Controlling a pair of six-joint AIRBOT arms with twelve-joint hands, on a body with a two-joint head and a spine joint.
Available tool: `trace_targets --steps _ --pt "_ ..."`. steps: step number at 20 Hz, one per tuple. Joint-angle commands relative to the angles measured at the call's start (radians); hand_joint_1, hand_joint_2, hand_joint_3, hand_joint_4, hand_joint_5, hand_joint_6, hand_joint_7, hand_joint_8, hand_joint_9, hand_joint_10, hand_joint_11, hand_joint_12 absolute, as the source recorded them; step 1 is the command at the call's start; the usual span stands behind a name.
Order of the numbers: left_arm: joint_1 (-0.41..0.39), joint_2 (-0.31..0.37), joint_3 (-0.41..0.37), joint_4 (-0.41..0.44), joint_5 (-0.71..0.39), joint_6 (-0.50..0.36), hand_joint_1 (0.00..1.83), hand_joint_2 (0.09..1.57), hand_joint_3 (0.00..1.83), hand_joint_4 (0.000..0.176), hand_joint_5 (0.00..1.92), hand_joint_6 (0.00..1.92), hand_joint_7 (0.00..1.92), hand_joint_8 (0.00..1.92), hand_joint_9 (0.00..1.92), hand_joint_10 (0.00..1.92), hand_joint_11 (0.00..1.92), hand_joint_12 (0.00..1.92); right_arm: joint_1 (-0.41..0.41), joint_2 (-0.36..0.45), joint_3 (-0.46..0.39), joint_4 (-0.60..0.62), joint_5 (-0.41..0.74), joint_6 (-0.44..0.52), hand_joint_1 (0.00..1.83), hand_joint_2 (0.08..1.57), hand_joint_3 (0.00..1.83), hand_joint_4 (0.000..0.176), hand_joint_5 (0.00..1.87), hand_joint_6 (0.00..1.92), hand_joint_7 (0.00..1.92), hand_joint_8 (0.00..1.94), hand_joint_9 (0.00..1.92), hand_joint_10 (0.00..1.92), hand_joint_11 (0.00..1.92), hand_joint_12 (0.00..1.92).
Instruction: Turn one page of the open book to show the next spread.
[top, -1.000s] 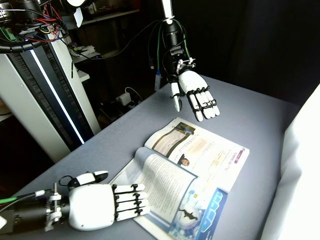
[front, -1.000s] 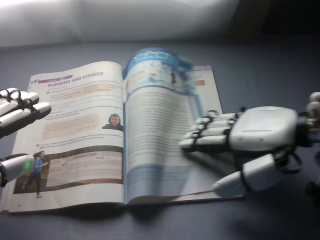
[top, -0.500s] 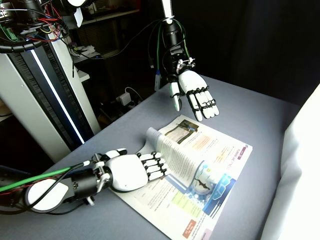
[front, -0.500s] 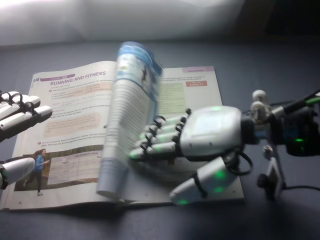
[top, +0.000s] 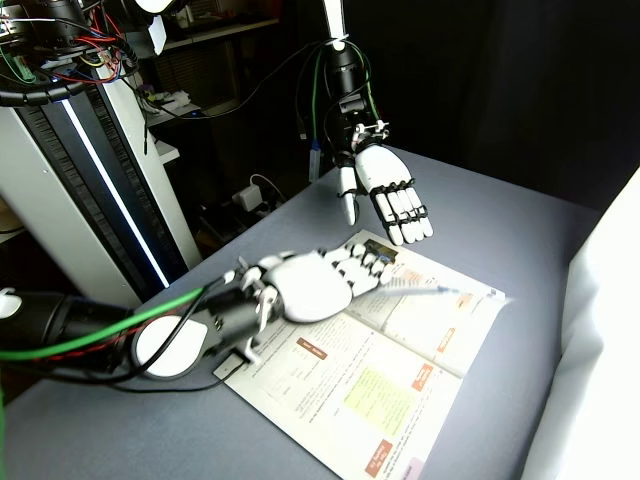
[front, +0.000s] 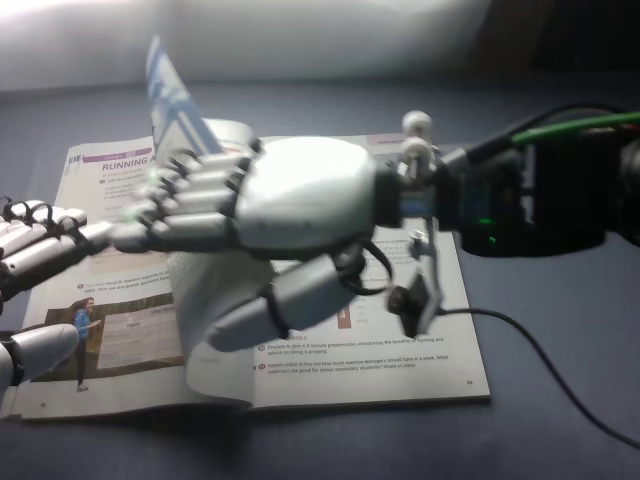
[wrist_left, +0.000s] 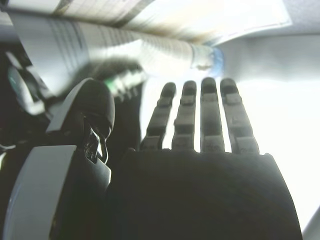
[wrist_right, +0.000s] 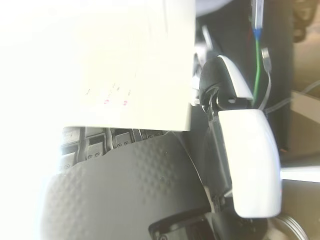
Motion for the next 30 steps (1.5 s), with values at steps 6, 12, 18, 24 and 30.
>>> trace_targets --steps 6,12,18,24,30 --pt "-0.005 -0.010 0.014 -0.014 -0.125 -0.009 0.00 1.42 0.00 0.066 0.29 0.01 0.28 0.01 0.32 0.02 0.00 1.06 0.087 -0.002 -0.019 0.125 0.263 -0.004 0.00 1.19 0.00 0.000 0.00 0.00 0.00 0.00 0.00 0.00 0.00 0.00" --pt "-0.004 0.018 -0.008 -0.041 -0.169 0.007 0.00 1.42 0.00 0.066 0.29 0.01 0.28 0.01 0.32 0.02 0.00 1.07 0.095 0.151 -0.138 0.159 0.324 -0.052 0.00 1.18 0.00 0.000 0.00 0.00 0.00 0.00 0.00 0.00 0.00 0.00" --pt "0.046 0.066 -0.050 -0.102 -0.252 0.042 0.26 1.49 0.01 0.031 0.20 0.00 0.06 0.00 0.06 0.00 0.00 0.33 0.066 0.327 -0.245 0.168 0.316 -0.054 0.00 1.18 0.00 0.000 0.00 0.00 0.00 0.00 0.00 0.00 0.00 0.00" --pt "0.166 0.116 -0.096 -0.210 -0.403 0.063 0.28 1.52 0.00 0.000 0.11 0.00 0.00 0.00 0.00 0.00 0.00 0.00 -0.048 0.548 -0.331 0.323 0.272 -0.149 0.00 1.18 0.00 0.000 0.00 0.00 0.00 0.00 0.00 0.00 0.00 0.00" --pt "0.166 0.124 -0.092 -0.199 -0.454 0.066 0.41 1.50 0.00 0.000 0.08 0.00 0.00 0.00 0.00 0.00 0.00 0.00 -0.196 0.635 -0.366 0.523 0.267 -0.246 0.00 1.19 0.00 0.011 0.00 0.00 0.00 0.00 0.00 0.00 0.00 0.00"
